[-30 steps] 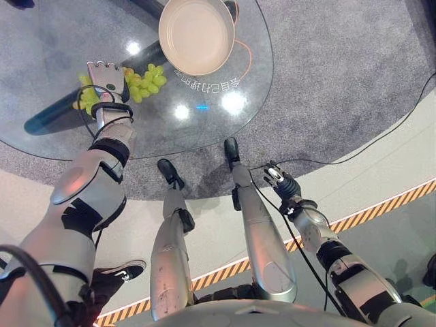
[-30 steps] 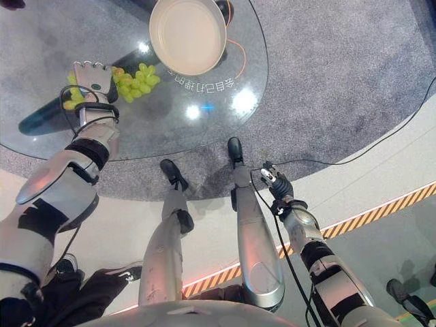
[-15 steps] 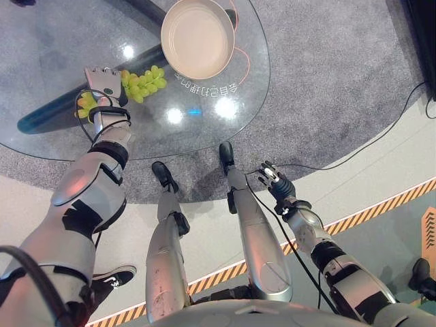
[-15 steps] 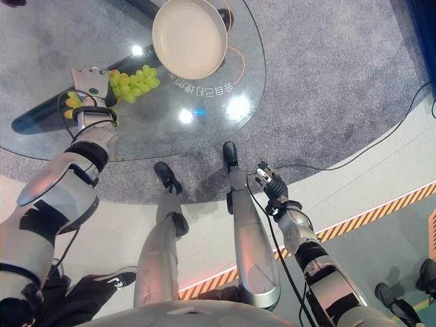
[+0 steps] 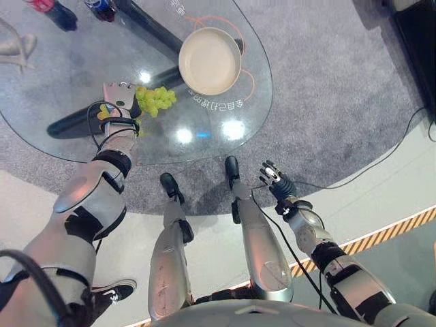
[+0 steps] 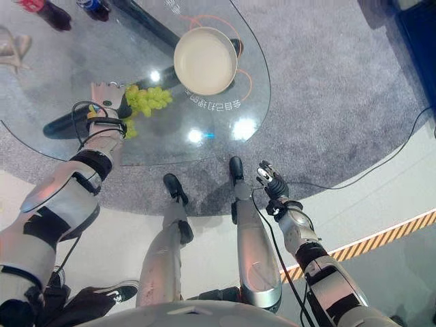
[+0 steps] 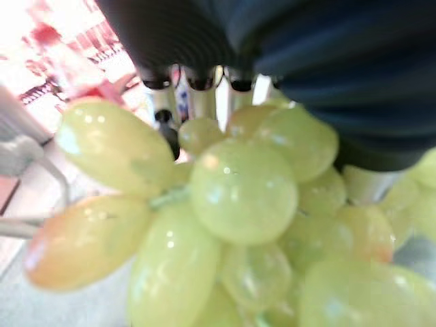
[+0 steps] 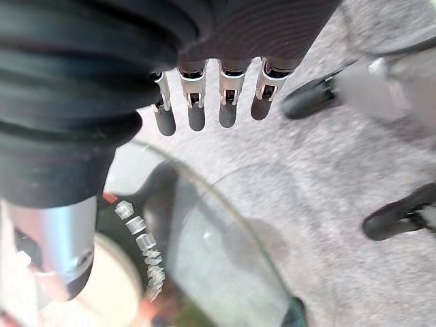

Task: Pick up fruits into the plate

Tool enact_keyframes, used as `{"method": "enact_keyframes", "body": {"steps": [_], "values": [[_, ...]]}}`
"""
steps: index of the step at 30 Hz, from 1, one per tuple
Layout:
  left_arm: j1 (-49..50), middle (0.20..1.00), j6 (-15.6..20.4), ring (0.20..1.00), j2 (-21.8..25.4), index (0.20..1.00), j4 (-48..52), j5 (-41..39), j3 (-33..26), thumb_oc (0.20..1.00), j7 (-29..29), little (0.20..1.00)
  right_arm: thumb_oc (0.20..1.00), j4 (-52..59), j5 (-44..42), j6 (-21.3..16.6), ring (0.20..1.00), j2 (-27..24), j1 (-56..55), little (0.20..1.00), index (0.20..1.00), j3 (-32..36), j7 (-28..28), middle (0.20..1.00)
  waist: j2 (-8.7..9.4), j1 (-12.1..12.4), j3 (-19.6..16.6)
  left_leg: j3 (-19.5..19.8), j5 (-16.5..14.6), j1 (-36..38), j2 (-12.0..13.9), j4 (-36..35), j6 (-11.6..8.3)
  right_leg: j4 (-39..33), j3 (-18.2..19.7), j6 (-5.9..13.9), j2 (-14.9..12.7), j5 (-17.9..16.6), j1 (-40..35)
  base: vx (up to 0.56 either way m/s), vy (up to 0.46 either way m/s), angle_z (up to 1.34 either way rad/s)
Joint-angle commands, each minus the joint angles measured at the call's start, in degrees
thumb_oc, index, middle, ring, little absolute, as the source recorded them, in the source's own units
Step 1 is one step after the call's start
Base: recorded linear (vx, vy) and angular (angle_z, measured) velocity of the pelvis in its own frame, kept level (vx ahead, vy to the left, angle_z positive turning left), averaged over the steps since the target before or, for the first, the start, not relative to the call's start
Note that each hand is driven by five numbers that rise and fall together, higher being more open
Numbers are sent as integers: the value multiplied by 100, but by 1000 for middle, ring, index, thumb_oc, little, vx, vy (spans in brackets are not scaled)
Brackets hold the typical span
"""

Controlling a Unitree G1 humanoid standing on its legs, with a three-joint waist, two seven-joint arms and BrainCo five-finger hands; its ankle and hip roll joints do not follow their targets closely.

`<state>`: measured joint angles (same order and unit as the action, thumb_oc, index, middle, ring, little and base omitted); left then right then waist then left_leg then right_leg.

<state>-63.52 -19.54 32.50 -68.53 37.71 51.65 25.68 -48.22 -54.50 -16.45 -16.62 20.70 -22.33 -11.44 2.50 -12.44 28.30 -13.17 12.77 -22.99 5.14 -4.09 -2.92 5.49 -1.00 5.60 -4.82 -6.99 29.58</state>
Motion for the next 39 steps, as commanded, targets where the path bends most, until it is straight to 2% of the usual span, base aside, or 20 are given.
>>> {"method": "enact_keyframes", "body": {"steps": [1, 7, 12, 17, 20, 26, 27, 30, 32, 34, 39], "values": [[-137, 200, 224, 200, 566, 200, 164, -39, -523, 200, 41, 200, 1000, 389, 49, -213, 1000, -90, -162, 1000, 1000, 293, 29, 1000, -126, 92, 149, 255, -651, 452, -126, 216, -185, 151, -218, -134, 448, 325, -474, 42, 72, 12], [95, 200, 682, 200, 984, 200, 883, 77, -686, 200, -396, 200, 1000, 687, 246, -202, 1000, -189, -270, 1000, 1000, 456, 106, 1000, -216, 204, 116, 274, -739, 1028, -169, 89, -167, -15, -306, -92, 348, 352, -1086, 46, 48, 10], [530, 200, 1024, 200, 1451, 200, 1714, 341, -795, 200, -799, 200, 1000, 1227, 414, -139, 1000, -356, -508, 1000, 1000, 526, 79, 1000, -273, 301, -237, 260, -815, 1349, -184, -14, -184, -273, -415, -28, 216, 325, -1508, 61, 40, 10], [1046, 200, 1432, 200, 2152, 200, 2933, 914, -959, 200, -1346, 200, 1000, 2012, 836, 235, 1000, -866, -726, 1000, 1000, 671, -382, 1000, -242, 449, -668, 246, -908, 1663, -196, -55, -187, -547, -553, 68, 47, 252, -1953, 77, 0, 10], [1174, 200, 1643, 200, 2431, 200, 3333, 1045, -1009, 200, -1533, 200, 1000, 2290, 988, 434, 1000, -1116, -749, 1000, 1000, 710, -537, 1000, -207, 512, -824, 257, -927, 1760, -192, -61, -189, -614, -606, 105, 0, 229, -2096, 76, -43, 4], [1615, 200, 2526, 200, 3220, 200, 4464, 1299, -1133, 200, -1899, 200, 1000, 3018, 1206, 1199, 1000, -1943, -698, 1000, 1000, 908, -1153, 1000, -129, 708, -1317, 319, -1011, 2104, -211, -71, -154, -717, -753, 128, -46, 276, -2560, 133, -37, 7], [1706, 200, 2799, 200, 3386, 200, 4730, 1325, -1161, 200, -1963, 200, 1000, 3175, 1198, 1466, 1000, -2113, -635, 1000, 1000, 942, -1318, 1000, -116, 765, -1460, 343, -1040, 2206, -222, -73, -140, -745, -787, 124, -46, 300, -2693, 145, -6, 1], [1811, 200, 3230, 200, 3584, 200, 5094, 1341, -1193, 200, -1970, 200, 1000, 3340, 1146, 1952, 1000, -2334, -479, 1000, 1000, 895, -1644, 1000, -108, 845, -1661, 386, -1091, 2367, -236, -74, -128, -805, -832, 124, -55, 329, -2904, 135, 4, 2], [1846, 200, 3473, 200, 3650, 200, 5377, 1344, -1202, 200, -2076, 200, 1000, 3450, 1050, 2310, 1000, -2453, -357, 1000, 1000, 795, -1894, 1000, -98, 894, -1794, 414, -1121, 2479, -248, -79, -116, -849, -858, 120, -59, 339, -3040, 142, 5, 2], [1853, 200, 3876, 200, 3755, 200, 5695, 1322, -1169, 200, -2160, 200, 1000, 3597, 945, 2674, 1000, -2549, -300, 1000, 1000, 686, -2136, 1000, -90, 938, -1950, 442, -1162, 2610, -257, -83, -99, -881, -888, 119, -68, 357, -3194, 136, -1, 6], [1663, 200, 4534, 200, 3820, 200, 6254, 1106, -930, 200, -2211, 200, 1000, 3788, 443, 3471, 1000, -2497, -90, 1000, 1000, 323, -2481, 1000, -101, 1010, -2169, 497, -1239, 2828, -291, -91, -65, -953, -939, 112, -78, 408, -3480, 85, 19, 8]]}}
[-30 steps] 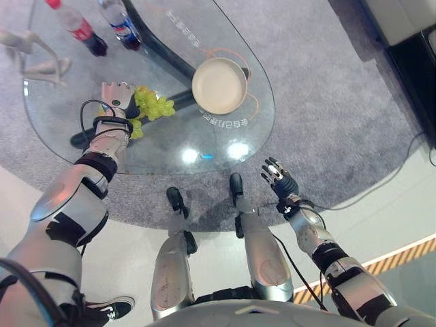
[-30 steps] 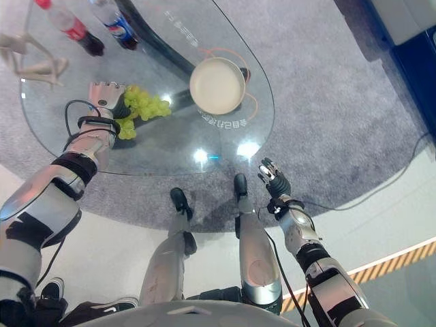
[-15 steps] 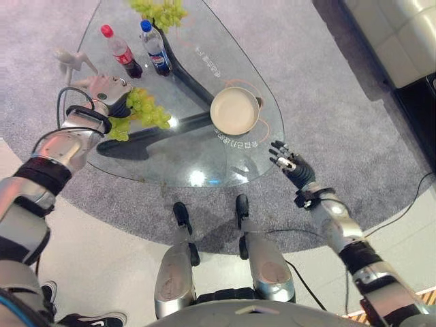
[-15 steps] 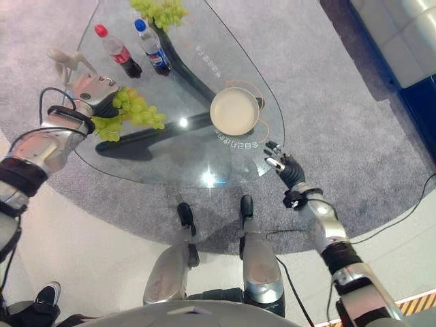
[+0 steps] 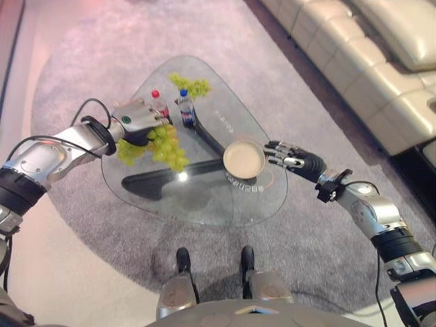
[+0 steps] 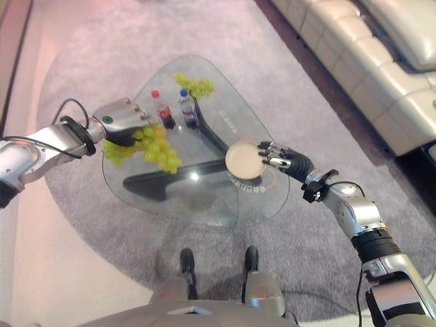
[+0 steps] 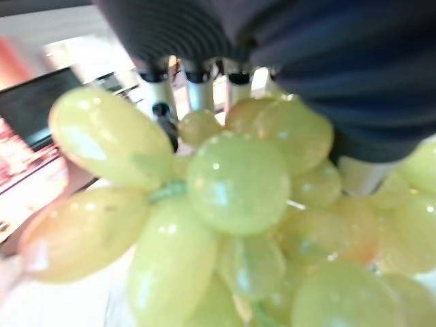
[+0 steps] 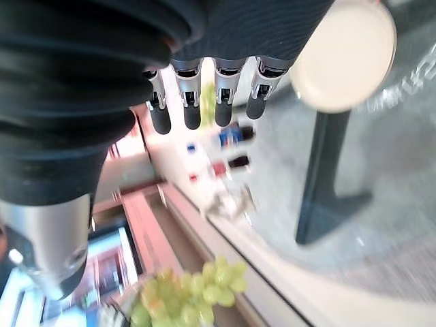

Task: Pick up fruits into the plate

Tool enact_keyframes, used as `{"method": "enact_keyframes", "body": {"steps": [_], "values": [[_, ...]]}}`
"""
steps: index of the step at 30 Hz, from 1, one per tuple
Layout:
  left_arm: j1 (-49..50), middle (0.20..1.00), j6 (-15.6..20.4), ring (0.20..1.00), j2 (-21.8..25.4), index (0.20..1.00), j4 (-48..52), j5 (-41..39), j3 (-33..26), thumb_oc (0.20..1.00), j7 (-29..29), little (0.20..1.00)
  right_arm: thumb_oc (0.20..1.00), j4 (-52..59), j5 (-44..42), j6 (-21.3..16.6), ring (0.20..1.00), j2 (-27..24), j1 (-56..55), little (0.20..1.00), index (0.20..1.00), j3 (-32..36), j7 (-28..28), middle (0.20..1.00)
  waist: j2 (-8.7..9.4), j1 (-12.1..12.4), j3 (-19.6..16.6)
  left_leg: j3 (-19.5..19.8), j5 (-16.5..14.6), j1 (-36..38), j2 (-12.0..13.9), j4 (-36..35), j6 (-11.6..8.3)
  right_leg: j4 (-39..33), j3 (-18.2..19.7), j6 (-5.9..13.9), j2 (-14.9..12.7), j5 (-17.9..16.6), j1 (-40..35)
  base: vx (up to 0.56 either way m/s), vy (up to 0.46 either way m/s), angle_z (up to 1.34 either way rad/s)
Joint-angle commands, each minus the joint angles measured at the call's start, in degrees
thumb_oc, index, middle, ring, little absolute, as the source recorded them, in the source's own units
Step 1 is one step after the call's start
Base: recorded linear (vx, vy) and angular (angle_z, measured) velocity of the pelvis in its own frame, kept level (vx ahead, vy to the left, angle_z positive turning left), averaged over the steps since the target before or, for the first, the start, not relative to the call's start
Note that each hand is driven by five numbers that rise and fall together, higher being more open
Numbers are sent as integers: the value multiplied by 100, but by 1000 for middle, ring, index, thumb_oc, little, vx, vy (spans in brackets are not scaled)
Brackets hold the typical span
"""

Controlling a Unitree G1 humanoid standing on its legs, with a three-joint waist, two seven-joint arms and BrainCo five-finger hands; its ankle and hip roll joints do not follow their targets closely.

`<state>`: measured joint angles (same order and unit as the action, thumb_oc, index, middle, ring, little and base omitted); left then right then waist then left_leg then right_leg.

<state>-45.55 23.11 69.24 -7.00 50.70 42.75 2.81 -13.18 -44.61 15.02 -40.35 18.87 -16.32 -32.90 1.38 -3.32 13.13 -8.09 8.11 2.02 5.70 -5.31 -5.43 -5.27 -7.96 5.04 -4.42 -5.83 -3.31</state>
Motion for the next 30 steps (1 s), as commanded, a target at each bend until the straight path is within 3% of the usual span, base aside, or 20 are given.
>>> {"method": "enact_keyframes", "body": {"steps": [1, 9, 12, 30], "values": [[-234, 200, 327, 200, 127, 200, 271, -282, 57, 200, 13, 200, 1000, 305, -654, 500, 1000, -69, 131, 1000, 1000, -367, -406, 1000, 1, 110, -692, 3, -792, 367, -352, 31, 189, 116, -252, 169, -118, 310, -240, 82, 22, 13], [-548, 200, 632, 200, -216, 200, 973, -733, 394, 200, 70, 200, 1000, 656, -1214, 1286, 1000, 483, 91, 1000, 1000, -981, -701, 1000, -61, 214, -885, 89, -911, 575, -405, 31, 226, 39, -339, 203, -156, 383, -497, 34, 27, 4], [-603, 200, 667, 200, -373, 200, 1114, -819, 472, 200, 90, 200, 1000, 836, -1283, 1391, 1000, 609, 70, 1000, 1000, -1200, -712, 1000, -73, 236, -898, 122, -925, 587, -422, 31, 231, 27, -373, 220, -175, 390, -522, -14, 26, 8], [-586, 200, 397, 200, -1103, 200, 1540, -814, 555, 200, -121, 200, 1000, 1311, -1438, 1380, 1000, 1112, -31, 1000, 1000, -1941, -666, 1000, -72, 247, -822, 178, -979, 635, -483, 31, 255, 27, -446, 254, -210, 417, -572, -7, 11, 2]]}}
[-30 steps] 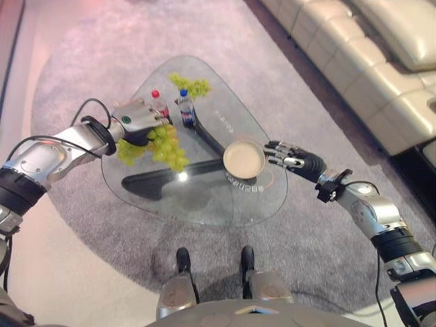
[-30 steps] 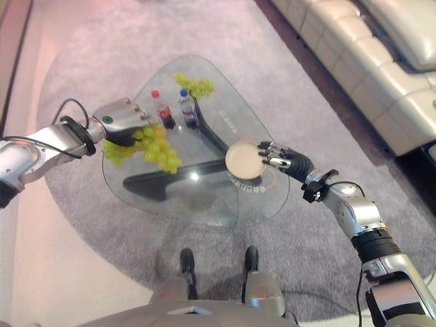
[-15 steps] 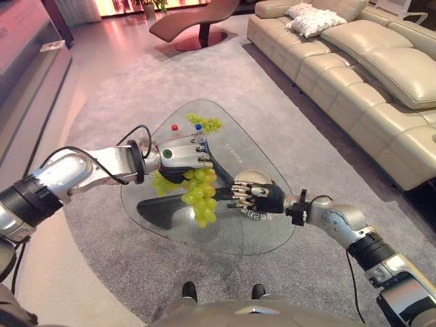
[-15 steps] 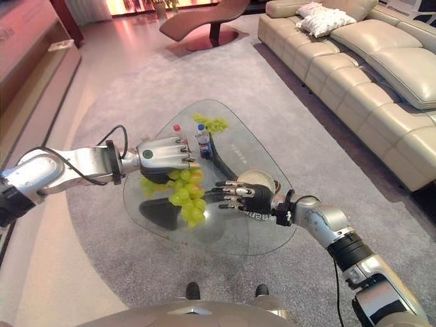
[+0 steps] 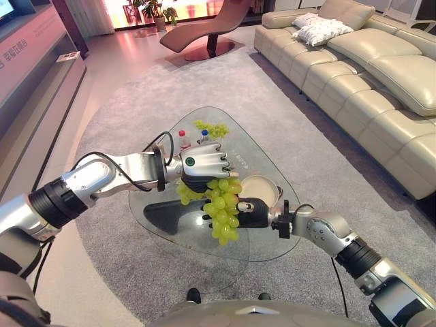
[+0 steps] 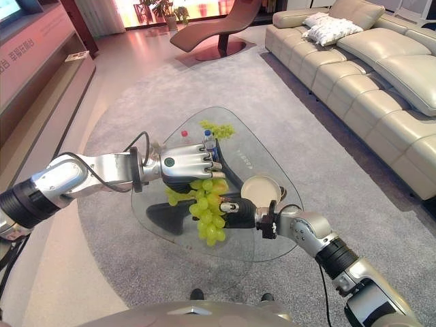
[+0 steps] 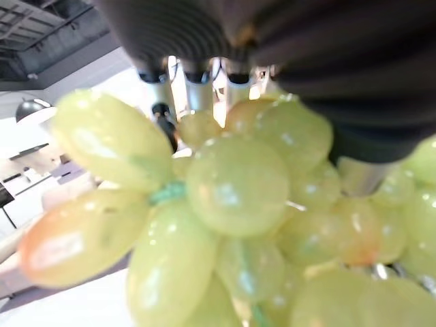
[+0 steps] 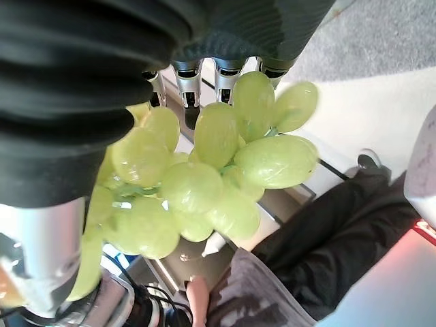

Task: Pick up fruits into the plate

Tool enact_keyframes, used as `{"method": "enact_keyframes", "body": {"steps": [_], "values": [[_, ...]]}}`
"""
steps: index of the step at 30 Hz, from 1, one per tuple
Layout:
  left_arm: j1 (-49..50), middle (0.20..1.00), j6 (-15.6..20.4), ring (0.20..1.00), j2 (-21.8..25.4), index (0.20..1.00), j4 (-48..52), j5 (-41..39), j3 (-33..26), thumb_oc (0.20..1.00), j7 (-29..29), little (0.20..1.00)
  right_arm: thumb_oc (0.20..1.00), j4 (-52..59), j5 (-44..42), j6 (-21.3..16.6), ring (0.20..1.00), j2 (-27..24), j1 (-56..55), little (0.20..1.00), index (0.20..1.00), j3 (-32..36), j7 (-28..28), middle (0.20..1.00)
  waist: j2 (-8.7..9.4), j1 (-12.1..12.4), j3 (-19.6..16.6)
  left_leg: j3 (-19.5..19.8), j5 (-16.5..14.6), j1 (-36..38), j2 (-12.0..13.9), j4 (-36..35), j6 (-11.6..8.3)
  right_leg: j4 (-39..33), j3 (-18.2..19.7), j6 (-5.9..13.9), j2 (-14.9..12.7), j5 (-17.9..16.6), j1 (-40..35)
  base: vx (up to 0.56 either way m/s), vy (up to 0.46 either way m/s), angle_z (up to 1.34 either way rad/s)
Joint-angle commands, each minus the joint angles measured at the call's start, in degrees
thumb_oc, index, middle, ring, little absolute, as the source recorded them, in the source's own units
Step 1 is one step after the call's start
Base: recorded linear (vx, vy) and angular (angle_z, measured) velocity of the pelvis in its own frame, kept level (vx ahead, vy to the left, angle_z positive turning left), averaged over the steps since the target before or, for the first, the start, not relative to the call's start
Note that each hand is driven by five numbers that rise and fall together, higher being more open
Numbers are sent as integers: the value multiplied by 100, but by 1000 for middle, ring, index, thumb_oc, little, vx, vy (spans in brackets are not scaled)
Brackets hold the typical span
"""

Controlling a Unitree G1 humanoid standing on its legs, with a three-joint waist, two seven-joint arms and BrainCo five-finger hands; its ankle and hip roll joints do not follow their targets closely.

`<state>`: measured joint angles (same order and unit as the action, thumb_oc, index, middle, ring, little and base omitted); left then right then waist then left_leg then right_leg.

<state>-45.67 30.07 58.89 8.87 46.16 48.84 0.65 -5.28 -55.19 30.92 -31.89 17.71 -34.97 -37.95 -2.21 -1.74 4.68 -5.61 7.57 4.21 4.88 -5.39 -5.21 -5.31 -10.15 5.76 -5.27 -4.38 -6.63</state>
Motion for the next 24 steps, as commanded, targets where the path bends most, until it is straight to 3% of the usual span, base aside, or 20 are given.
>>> {"method": "enact_keyframes", "body": {"steps": [1, 12, 13, 14, 24], "values": [[-573, 200, -298, 200, -79, 200, -50, -340, -58, 200, 90, 200, 1000, 535, -395, -203, 1000, 276, 89, 1000, 1000, -88, -164, 1000, 288, 88, 28, -72, -925, 417, -402, 39, 233, 31, -226, 182, -125, 272, -241, 0, 0, 0], [-523, 200, -373, 200, -181, 200, -60, -183, -21, 200, -8, 200, 1000, 754, -584, -230, 1000, 472, 129, 1000, 1000, -252, 109, 1000, 292, 73, 71, -74, -954, 468, -418, 39, 249, 31, -192, 185, -109, 284, -266, 0, 0, 0], [-517, 200, -376, 200, -192, 200, -72, -179, -25, 200, -13, 200, 467, 739, -604, -227, 467, 485, 142, 467, 467, -250, 153, 467, 293, 71, 72, -76, -956, 472, -419, 39, 249, 31, -190, 184, -108, 288, -271, 0, 0, 0], [-503, 200, -372, 200, -195, 200, -80, -169, -34, 200, -9, 200, 200, 730, -629, -230, 200, 506, 148, 200, 200, -240, 187, 200, 293, 74, 76, -77, -959, 480, -419, 39, 250, 31, -191, 182, -107, 290, -278, 0, 0, 0], [-339, 200, -362, 200, -193, 200, -101, -118, -150, 200, -36, 200, 200, 673, -603, -201, 200, 533, 74, 200, 200, -194, 235, 200, 292, 76, 96, -79, -978, 496, -419, 39, 253, 31, -186, 181, -102, 297, -286, 0, 0, 0]]}}
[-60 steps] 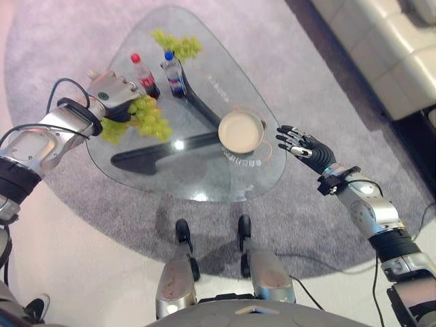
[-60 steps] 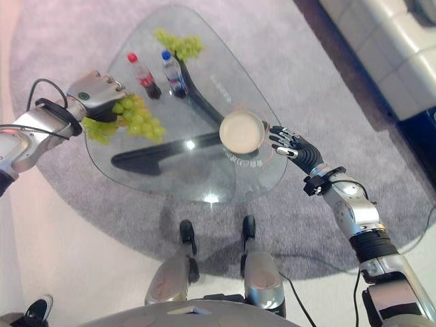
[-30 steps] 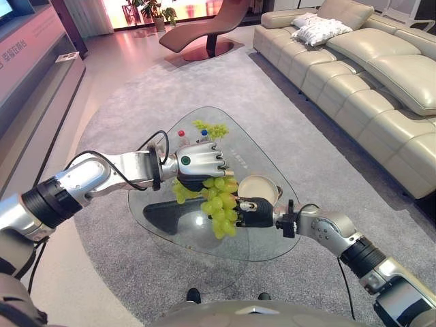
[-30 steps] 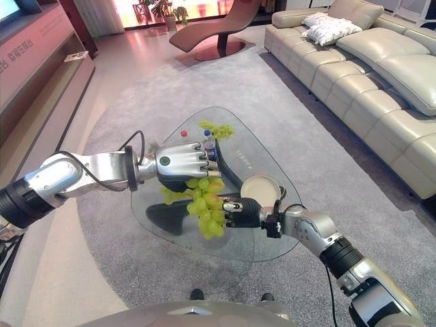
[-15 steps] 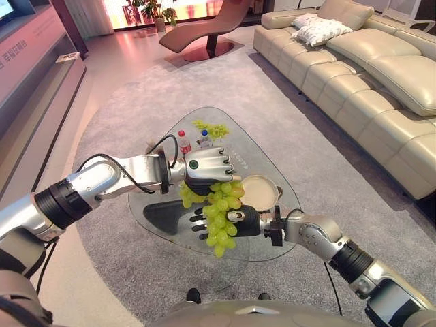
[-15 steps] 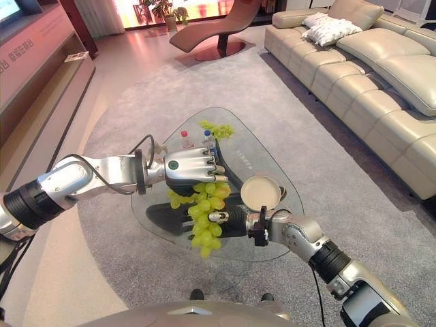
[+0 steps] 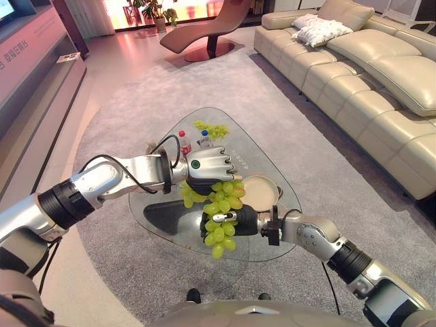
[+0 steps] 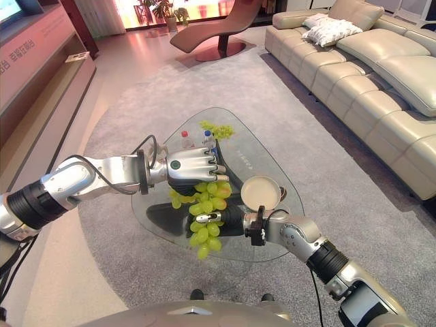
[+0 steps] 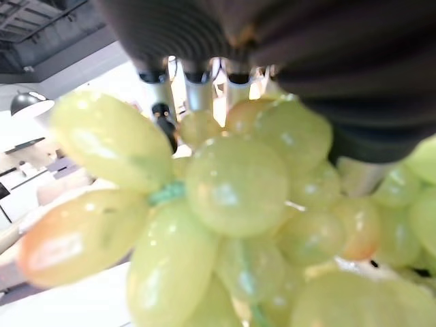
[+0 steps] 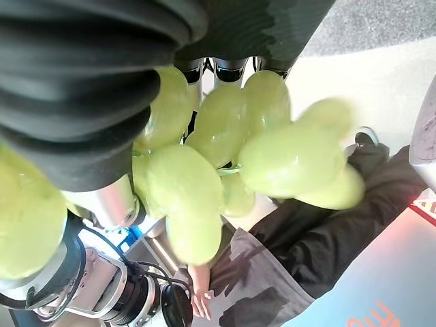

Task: Pick up fruits into the plate

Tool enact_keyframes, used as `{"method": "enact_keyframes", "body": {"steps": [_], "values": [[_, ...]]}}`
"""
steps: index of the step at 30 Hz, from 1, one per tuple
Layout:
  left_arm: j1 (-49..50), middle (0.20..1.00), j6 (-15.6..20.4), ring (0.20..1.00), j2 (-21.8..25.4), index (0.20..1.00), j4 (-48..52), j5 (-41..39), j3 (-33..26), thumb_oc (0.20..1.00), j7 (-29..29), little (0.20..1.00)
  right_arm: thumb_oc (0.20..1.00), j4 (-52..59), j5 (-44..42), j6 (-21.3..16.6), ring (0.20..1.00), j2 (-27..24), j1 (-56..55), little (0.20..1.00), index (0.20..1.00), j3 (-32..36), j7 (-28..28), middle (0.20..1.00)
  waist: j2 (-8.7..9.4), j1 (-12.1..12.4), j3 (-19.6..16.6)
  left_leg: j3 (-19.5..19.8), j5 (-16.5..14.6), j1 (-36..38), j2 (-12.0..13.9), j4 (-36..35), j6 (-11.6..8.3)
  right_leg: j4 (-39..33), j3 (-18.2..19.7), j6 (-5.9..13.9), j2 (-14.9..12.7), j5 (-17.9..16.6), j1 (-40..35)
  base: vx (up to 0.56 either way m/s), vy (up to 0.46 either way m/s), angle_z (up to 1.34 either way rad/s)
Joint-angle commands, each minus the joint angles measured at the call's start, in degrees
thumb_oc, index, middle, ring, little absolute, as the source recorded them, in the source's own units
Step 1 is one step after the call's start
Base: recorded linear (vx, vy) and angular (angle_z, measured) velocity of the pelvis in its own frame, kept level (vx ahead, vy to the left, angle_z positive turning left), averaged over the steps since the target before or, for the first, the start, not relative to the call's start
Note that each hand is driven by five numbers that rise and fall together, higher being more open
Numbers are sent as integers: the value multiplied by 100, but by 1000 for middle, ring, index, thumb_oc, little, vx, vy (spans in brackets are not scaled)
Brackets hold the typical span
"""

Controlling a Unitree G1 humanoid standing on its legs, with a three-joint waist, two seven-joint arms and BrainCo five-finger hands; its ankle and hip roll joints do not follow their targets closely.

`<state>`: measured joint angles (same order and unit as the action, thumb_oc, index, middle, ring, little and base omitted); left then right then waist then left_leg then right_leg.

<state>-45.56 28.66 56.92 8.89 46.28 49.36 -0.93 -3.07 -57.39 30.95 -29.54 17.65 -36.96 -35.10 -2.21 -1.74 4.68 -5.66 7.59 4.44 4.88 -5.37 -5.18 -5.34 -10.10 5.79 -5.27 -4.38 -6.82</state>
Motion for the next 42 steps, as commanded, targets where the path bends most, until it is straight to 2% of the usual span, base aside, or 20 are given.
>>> {"method": "enact_keyframes", "body": {"steps": [1, 10, 13, 14, 15, 16, 19, 21, 25, 27, 31, 32, 33, 37, 42], "values": [[-337, 200, -226, 200, 8, 200, -101, -133, -214, 200, 120, 200, 200, 460, -384, -193, 200, 292, 73, 200, 200, 16, -47, 200, 292, 74, 98, -75, -981, 475, -419, 37, 251, 34, -189, 178, -103, 297, -268, 0, 0, 0], [-106, 200, -329, 200, 33, 200, -179, -173, -360, 200, 157, 200, 200, 404, -355, -229, 200, 236, -36, 200, 200, 123, -23, 200, 307, 80, 116, -60, -987, 491, -425, 37, 257, 34, -184, 175, -96, 294, -280, 0, 0, 0], [10, 200, -469, 200, 52, 200, -219, -291, -461, 200, 202, 200, 200, 396, -281, -276, 200, 185, -80, 200, 200, 208, 27, 200, 317, 92, 131, -60, -984, 489, -421, 37, 255, 34, -200, 176, -98, 296, -286, 0, 0, 0], [86, 344, -540, 344, 34, 344, -241, -348, -518, 344, 201, 344, 200, 380, -141, -335, 200, 149, -106, 200, 200, 257, 37, 200, 327, 97, 138, -53, -984, 485, -422, 37, 258, 34, -204, 174, -94, 295, -283, 0, 0, 0], [198, 736, -626, 736, 20, 736, -260, -478, -609, 736, 178, 736, 200, 364, 51, -402, 200, 85, -131, 200, 200, 316, 50, 200, 335, 103, 140, -48, -981, 480, -422, 37, 259, 34, -210, 172, -92, 294, -282, 0, 0, 0], [305, 1000, -688, 1000, 15, 1000, -283, -560, -699, 1000, 172, 1000, 200, 357, 214, -485, 200, 24, -157, 200, 200, 370, 62, 200, 345, 107, 146, -47, -979, 476, -419, 37, 258, 34, -211, 169, -90, 293, -282, 0, 0, 0], [924, 1000, -890, 1000, -26, 1000, -458, -908, -1187, 1000, 157, 1000, 200, 318, 1226, -826, 200, -346, -280, 200, 200, 763, 37, 200, 403, 122, 183, -44, -966, 473, -410, 37, 257, 36, -203, 164, -78, 278, -284, 40, -9, 0], [1160, 1000, -948, 1000, -45, 1000, -538, -999, -1360, 1000, 179, 1000, 200, 309, 1535, -923, 200, -524, -320, 200, 200, 902, 27, 200, 418, 118, 200, -46, -963, 471, -404, 37, 257, 39, -197, 162, -77, 272, -281, 17, -7, 1], [2263, 1000, -1134, 1000, -286, 1000, -953, -1601, -2158, 1000, 130, 1000, 200, 134, 2981, -1491, 200, -1196, -583, 200, 200, 1470, 129, 200, 520, 156, 263, -32, -960, 490, -384, 37, 260, 45, -179, 152, -66, 251, -296, 52, -22, 1], [2550, 1000, -1209, 1000, -365, 1000, -1021, -1795, -2365, 1000, 84, 1000, 200, 72, 3337, -1626, 200, -1356, -666, 200, 200, 1593, 187, 200, 538, 169, 280, -27, -960, 493, -376, 37, 263, 45, -176, 151, -60, 249, -302, 43, -19, -1], [3306, 1000, -1481, 1000, -625, 1000, -1473, -2743, -2906, 1000, -95, 1000, 200, -184, 4386, -2046, 200, -1716, -898, 200, 200, 1976, 528, 200, 605, 237, 359, -21, -952, 501, -344, 37, 260, 66, -192, 146, -46, 253, -319, 46, -26, 0], [3346, 1000, -1484, 1000, -640, 1000, -1488, -2760, -2935, 1000, -132, 1000, 200, -197, 4440, -2064, 200, -1729, -907, 200, 200, 1987, 554, 200, 604, 238, 363, -20, -953, 503, -341, 37, 260, 69, -193, 145, -45, 255, -321, 43, -37, 0], [3649, 1000, -1657, 1000, -835, 1000, -1755, -3227, -3134, 1000, -167, 1000, 200, -371, 4769, -2174, 200, -1810, -973, 200, 200, 2153, 725, 200, 630, 280, 406, -4, -947, 493, -324, 37, 261, 86, -197, 134, -29, 265, -319, 40, -39, 0], [4157, 1000, -1936, 1000, -1272, 1000, -2534, -3968, -3411, 1000, -260, 1000, 200, -826, 5487, -2269, 200, -1756, -1015, 200, 200, 2361, 1143, 200, 717, 386, 540, 48, -958, 470, -298, 37, 269, 122, -205, 113, 17, 292, -300, 24, -90, 3], [4414, 1000, -2240, 1000, -1670, 1000, -3815, -4114, -3433, 1000, -242, 1000, 200, -1695, 5952, -2148, 200, -1707, -501, 200, 200, 2202, 1870, 200, 905, 582, 841, 119, -946, 297, -207, 37, 294, 231, -215, 105, 116, 281, -101, -48, -187, 11]]}}
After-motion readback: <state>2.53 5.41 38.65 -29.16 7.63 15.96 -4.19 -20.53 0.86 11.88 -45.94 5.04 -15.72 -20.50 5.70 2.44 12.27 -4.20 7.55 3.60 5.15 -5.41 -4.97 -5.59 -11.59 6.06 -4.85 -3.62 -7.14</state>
